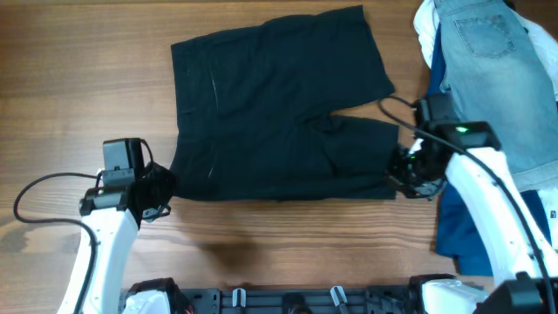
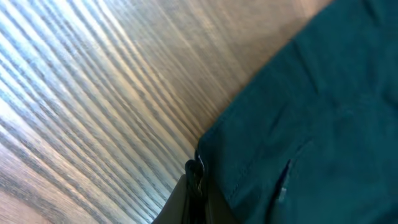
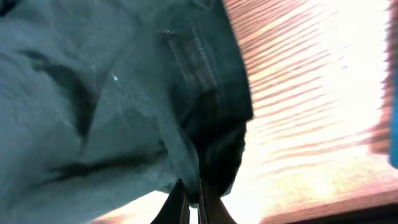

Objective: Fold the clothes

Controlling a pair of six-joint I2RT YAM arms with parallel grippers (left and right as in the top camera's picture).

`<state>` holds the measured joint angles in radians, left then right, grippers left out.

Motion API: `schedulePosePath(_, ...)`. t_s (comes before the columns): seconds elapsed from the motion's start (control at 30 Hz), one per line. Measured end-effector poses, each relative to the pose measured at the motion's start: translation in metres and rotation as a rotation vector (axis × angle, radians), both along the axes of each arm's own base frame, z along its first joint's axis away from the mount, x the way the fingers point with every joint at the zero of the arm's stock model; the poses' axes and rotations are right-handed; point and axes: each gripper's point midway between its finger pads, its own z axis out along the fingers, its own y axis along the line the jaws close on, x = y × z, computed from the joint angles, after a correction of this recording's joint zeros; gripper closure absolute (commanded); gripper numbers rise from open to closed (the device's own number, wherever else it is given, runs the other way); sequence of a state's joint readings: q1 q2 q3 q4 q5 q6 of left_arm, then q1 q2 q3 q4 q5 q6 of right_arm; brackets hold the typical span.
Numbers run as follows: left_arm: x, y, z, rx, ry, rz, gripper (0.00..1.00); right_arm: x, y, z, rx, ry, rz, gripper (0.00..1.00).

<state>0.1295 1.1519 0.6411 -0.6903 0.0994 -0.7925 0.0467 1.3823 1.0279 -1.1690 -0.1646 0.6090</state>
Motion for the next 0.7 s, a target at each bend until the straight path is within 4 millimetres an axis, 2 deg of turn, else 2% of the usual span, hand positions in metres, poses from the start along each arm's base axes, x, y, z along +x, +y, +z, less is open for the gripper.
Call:
schedulePosePath(0.1,0.002,-0.006,0.014,-0.013,-0.059,-0.029,0.96,0.009,-0.011,0.025,0.013,-0.095,-0.018,0.96)
schedulePosePath(0.2,0.004,-0.008,0.030,-0.013,-0.128,-0.041,0.96,0.027,-0.014,0.071,0.006,-0.268,0.000,0.96)
schedulePosePath(0.23,0.004,-0.008,0.034,-0.008,-0.148,-0.044,0.96,0.031,-0.017,0.094,-0.008,-0.346,0.004,0.96)
schedulePosePath(0.3,0.005,-0.009,0.041,-0.007,-0.179,-0.050,0.96,0.031,-0.023,0.132,-0.037,-0.466,-0.001,0.96)
schedulePosePath(0.37,0.003,-0.012,0.048,-0.015,-0.205,-0.061,0.96,0.022,-0.025,0.150,-0.056,-0.516,0.001,0.96)
schedulePosePath(0.5,-0.014,-0.018,0.060,-0.031,-0.200,-0.080,0.96,0.004,-0.030,0.149,-0.088,-0.481,0.006,0.96)
schedulePosePath(0.53,-0.018,-0.018,0.065,-0.031,-0.196,-0.087,0.96,0.000,-0.030,0.147,-0.087,-0.463,0.009,0.91)
schedulePosePath(0.57,-0.020,-0.019,0.069,-0.031,-0.192,-0.090,0.96,-0.005,-0.030,0.143,-0.086,-0.436,0.012,0.87)
schedulePosePath(0.67,-0.022,-0.019,0.078,-0.026,-0.208,-0.095,0.96,-0.020,-0.026,0.129,-0.068,-0.325,0.029,0.56)
schedulePosePath(0.7,-0.022,-0.019,0.076,-0.027,-0.199,-0.094,0.96,-0.021,-0.024,0.124,-0.055,-0.296,0.034,0.52)
